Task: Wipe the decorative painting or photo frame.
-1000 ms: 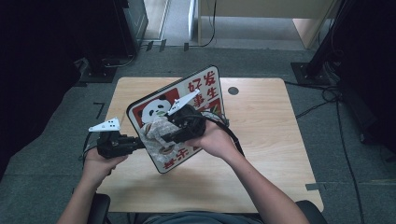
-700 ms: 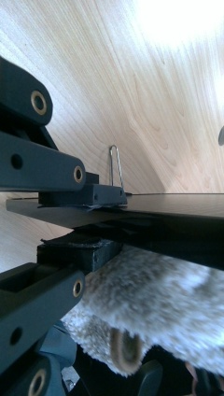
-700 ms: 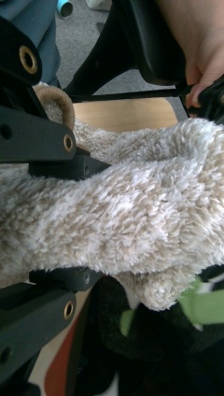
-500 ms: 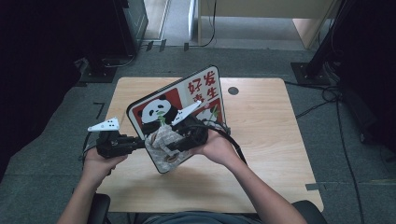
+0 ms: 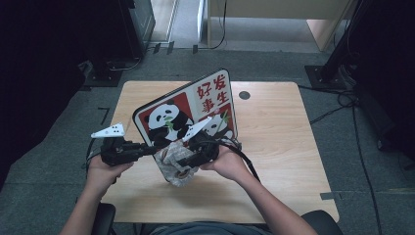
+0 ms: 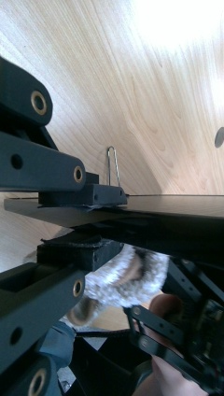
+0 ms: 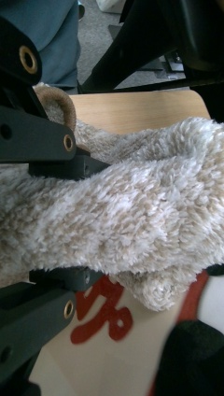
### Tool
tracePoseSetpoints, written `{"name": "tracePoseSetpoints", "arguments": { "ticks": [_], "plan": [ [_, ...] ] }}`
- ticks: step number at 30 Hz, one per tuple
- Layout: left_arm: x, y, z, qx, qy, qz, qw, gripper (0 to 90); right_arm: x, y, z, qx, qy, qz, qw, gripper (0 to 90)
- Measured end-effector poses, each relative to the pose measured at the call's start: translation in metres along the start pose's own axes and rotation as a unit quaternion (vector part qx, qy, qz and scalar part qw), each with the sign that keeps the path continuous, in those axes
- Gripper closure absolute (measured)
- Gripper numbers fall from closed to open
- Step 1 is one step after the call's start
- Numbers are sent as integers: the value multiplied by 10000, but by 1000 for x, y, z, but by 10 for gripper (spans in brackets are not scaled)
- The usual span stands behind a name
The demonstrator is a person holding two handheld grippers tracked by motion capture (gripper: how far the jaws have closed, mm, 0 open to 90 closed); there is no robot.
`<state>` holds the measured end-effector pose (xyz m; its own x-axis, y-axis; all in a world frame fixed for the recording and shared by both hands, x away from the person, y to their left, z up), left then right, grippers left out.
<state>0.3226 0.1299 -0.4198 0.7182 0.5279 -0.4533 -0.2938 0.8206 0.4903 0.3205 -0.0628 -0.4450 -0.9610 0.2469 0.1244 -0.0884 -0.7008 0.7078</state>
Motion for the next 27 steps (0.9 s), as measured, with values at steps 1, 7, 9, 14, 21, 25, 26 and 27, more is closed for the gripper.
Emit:
{"name": "tracePoseSetpoints", "arguments": {
  "ticks": [1,7,9,14,21,25,26,27],
  "plan": [
    [0,0,0,-1,-3,-3,10000,773,0,-1,-2,7,8,11,10000,616],
    [0,0,0,-8,7,-11,10000,771,3,-11,-15,-73,53,-14,10000,616],
    [0,0,0,-11,2,-4,10000,771,3,-13,-19,-101,63,-39,9999,616],
    [0,1,1,-47,20,-13,10000,772,3,-20,-30,-27,72,-9,10000,616],
    [0,1,1,-44,15,-12,10000,770,2,-30,-45,84,-38,94,9999,617],
    [0,1,1,-42,32,-34,10000,766,3,-33,-50,213,-96,144,9996,617],
    [0,1,1,-41,28,-34,10000,764,3,-34,-50,224,-102,138,9996,617],
    [0,1,1,-43,22,-31,10000,764,3,-34,-50,223,-109,147,9996,617]
  ]
}}
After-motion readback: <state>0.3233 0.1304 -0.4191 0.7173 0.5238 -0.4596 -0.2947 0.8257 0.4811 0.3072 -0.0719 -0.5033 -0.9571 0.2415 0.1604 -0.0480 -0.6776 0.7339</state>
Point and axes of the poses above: each handheld gripper's, and its own axes: y roughly backward along the jaws, z roughly out of its top, x roughly to its left, the point moved 6 cm from there along -y, roughly forward along the jaws, and after that the axes turned 9 degrees about y, right-handed, at the moved point
